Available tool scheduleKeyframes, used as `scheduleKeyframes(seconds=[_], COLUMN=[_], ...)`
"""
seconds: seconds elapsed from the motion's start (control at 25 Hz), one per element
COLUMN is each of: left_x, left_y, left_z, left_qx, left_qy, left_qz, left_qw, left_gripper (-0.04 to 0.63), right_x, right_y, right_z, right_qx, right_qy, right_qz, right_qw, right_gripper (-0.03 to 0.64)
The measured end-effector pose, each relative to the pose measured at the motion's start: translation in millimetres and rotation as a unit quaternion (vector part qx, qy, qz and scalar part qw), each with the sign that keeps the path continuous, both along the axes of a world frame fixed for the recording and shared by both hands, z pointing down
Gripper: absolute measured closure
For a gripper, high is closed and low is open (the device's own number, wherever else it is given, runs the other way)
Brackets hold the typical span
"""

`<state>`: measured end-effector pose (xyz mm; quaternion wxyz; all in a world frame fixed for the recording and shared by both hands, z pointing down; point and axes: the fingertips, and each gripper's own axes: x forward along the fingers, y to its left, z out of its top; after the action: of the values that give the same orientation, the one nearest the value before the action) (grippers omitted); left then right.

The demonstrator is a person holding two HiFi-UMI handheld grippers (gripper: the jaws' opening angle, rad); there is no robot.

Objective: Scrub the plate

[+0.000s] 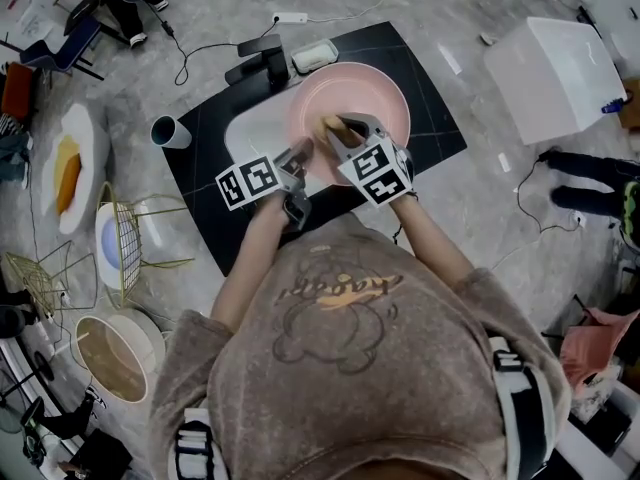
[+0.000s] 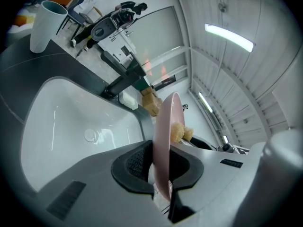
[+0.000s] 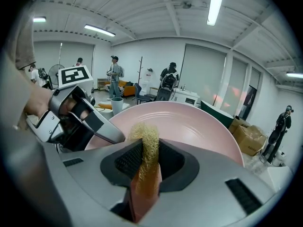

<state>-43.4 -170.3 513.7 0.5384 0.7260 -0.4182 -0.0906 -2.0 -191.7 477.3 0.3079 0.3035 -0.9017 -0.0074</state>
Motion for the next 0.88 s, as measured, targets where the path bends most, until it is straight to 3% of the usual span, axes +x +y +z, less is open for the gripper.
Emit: scheduleKeyframes(seconds=[0.4, 0.88], left_x=[3, 10], left_y=[0, 3], left_z=[3, 2], left_qx=[-0.004, -0.004], left_qy=[-0.011, -0.009], left_qz=[0.007, 0.017], left_qw=[0.9999, 0.9998], left_gripper=[0.543, 0.543], right_x=[-1, 35], right_y=[-13, -51], right_z=[5, -6], right_qx=[0.008, 0.042], right_qy=[0.007, 0.029], right_qz=[-0.002, 0.047], right_qw=[1.0, 0.998], right_gripper=[0.531, 0.531])
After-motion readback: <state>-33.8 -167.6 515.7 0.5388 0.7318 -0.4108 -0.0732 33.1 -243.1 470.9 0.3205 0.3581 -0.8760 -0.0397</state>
